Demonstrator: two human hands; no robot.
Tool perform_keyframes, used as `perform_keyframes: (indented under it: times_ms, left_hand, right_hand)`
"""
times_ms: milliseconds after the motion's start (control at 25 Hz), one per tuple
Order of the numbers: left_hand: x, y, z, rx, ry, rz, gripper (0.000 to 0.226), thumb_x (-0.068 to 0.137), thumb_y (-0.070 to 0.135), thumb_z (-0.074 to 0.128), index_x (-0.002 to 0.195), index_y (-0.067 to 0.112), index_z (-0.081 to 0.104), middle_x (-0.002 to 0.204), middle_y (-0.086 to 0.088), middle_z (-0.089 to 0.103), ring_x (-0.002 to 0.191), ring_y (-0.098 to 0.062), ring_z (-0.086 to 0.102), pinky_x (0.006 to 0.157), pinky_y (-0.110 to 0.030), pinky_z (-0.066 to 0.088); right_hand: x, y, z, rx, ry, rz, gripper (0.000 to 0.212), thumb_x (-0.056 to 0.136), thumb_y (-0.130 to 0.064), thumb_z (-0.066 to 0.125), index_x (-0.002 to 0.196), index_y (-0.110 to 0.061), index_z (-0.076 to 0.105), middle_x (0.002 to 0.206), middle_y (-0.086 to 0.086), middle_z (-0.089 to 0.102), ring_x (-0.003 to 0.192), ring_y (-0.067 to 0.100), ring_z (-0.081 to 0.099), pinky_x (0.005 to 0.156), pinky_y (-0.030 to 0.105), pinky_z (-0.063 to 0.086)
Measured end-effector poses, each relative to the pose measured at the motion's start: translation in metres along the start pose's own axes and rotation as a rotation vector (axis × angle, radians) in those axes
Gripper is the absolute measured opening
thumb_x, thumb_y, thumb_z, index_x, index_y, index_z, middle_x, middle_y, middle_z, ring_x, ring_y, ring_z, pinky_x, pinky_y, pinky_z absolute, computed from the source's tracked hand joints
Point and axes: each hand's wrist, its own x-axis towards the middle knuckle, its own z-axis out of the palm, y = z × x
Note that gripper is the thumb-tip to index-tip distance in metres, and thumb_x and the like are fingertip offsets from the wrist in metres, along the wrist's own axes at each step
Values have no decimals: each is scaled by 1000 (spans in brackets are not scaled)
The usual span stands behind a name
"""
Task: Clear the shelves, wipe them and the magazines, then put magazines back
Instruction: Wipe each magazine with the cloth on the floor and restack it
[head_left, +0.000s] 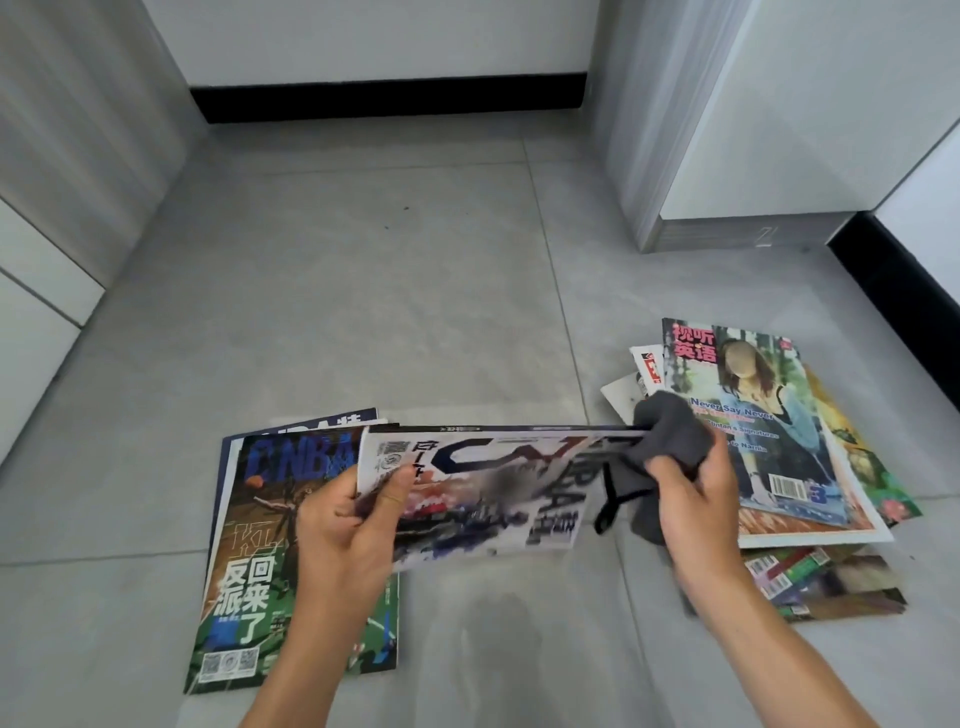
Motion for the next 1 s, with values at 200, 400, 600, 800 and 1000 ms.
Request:
perform_keyframes:
  times_ms: [200, 400, 600, 800, 1000]
  left_hand:
    - [-23, 0, 44, 211, 23, 562, 24, 90, 26, 63, 109, 18, 73, 99, 12, 72, 81, 8, 60, 69, -8, 48]
    - [-46, -24, 65, 350, -288, 800, 39, 92, 26, 61, 131, 28, 63, 141, 12, 54, 108, -18, 52, 94, -28, 47]
    - [-39, -28, 55, -315, -608, -167, 96, 62, 75, 71, 146, 43, 36, 155, 15, 36, 142, -3, 34, 117, -31, 28]
    - [-35, -50, 56, -865, -397, -852, 56, 83, 42, 60, 127, 8, 63, 118, -15, 70, 99, -28, 71, 88, -42, 54]
    - [-32, -72, 62, -539, -106, -702, 27, 91, 2, 62, 111, 18, 63, 96, -11, 76, 77, -25, 71, 66, -35, 57]
  right_hand:
    - [-13, -55, 37, 635, -205, 479, 12, 91, -16, 56, 100, -18, 63, 76, 5, 64, 58, 21, 58, 50, 27, 41]
    - [-19, -50, 41, 373, -390, 609, 35, 82, -17, 70, 110, 3, 70, 88, 21, 72, 70, 30, 68, 67, 35, 56]
    - [-27, -30, 25, 420, -453, 637, 42, 66, -14, 77, 107, -6, 76, 105, 24, 72, 84, 31, 69, 80, 41, 60]
    - [-29, -23, 22, 483, -536, 638, 69, 45, -12, 91, 112, -5, 74, 112, 25, 71, 106, 38, 65, 103, 48, 48]
    - [-8, -4, -9, 59, 15, 171, 33, 79, 5, 75, 99, -21, 67, 89, 5, 75, 78, 23, 70, 66, 30, 51]
